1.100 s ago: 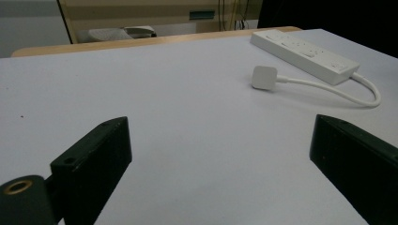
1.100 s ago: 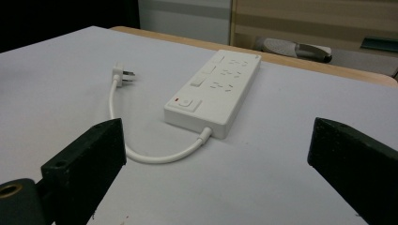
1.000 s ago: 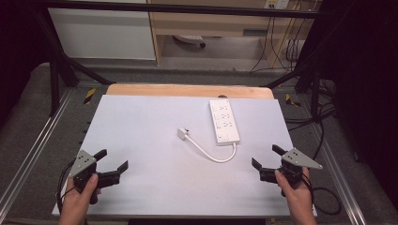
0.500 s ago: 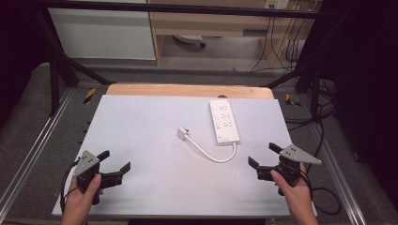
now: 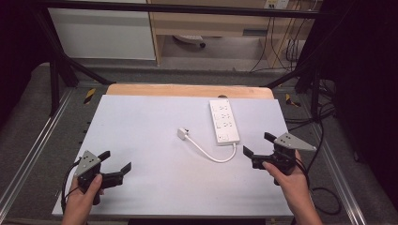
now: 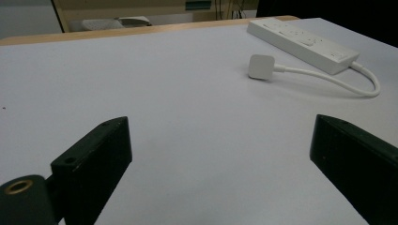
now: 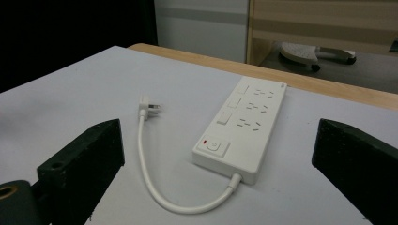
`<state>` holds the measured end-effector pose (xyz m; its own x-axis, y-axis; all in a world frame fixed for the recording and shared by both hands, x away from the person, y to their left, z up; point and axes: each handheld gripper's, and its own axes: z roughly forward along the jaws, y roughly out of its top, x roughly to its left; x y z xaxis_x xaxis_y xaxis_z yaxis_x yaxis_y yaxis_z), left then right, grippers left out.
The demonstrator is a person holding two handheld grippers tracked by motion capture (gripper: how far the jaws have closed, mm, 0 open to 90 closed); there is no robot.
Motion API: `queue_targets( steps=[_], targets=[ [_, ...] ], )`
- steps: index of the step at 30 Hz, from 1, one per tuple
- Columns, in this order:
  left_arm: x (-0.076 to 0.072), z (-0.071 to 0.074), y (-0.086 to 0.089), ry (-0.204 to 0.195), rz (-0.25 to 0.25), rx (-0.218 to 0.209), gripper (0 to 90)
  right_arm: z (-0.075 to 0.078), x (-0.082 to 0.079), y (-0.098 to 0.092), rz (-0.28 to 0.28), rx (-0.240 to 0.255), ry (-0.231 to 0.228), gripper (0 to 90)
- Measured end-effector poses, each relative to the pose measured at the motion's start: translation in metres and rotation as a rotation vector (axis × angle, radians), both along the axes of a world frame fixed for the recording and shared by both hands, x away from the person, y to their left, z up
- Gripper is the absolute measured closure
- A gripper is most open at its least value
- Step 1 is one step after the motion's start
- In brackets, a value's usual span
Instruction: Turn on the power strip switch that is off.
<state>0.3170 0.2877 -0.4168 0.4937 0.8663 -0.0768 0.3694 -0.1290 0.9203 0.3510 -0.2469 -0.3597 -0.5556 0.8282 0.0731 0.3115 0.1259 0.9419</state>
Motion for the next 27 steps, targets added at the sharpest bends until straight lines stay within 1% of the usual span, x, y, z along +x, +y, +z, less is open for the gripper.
queue_targets(
  steps=[5,11,12,13,17,20,22,24,25,26,27],
  targets=[
    [0.000,0.000,0.000,0.001,-0.002,0.001,5.9,0.005,0.007,0.008,0.006,-0.008,0.002,4.7],
    [0.000,0.000,-0.001,0.003,-0.006,0.009,5.9,0.012,0.015,0.011,0.019,0.014,-0.002,6.9],
    [0.000,0.000,-0.001,0.003,-0.006,0.009,5.8,0.014,0.016,0.011,0.015,0.013,-0.002,7.0],
    [0.000,0.000,-0.001,-0.006,-0.003,0.008,5.8,0.015,0.018,0.011,0.007,0.015,-0.005,7.2],
    [-0.001,0.001,-0.001,-0.016,0.014,0.003,5.5,0.019,0.021,0.011,-0.012,0.047,0.003,7.0],
    [0.000,0.000,0.000,-0.005,0.012,0.008,5.6,0.020,0.024,0.011,-0.016,0.035,0.008,6.6],
    [0.000,0.000,0.000,-0.005,0.014,0.008,5.5,0.020,0.026,0.010,-0.019,0.028,0.016,6.9],
    [0.002,0.000,0.000,-0.009,0.011,0.001,5.5,0.022,0.029,0.010,-0.009,0.027,0.043,7.3],
    [0.005,0.001,-0.001,-0.019,0.016,-0.008,5.4,0.024,0.030,0.010,0.002,0.026,0.047,7.8],
    [0.005,0.001,-0.001,-0.019,0.016,-0.008,5.5,0.025,0.031,0.011,0.002,0.024,0.045,7.9],
    [0.011,0.002,-0.002,-0.027,0.009,-0.007,5.4,0.027,0.031,0.011,0.001,0.014,0.041,7.8]
  ],
)
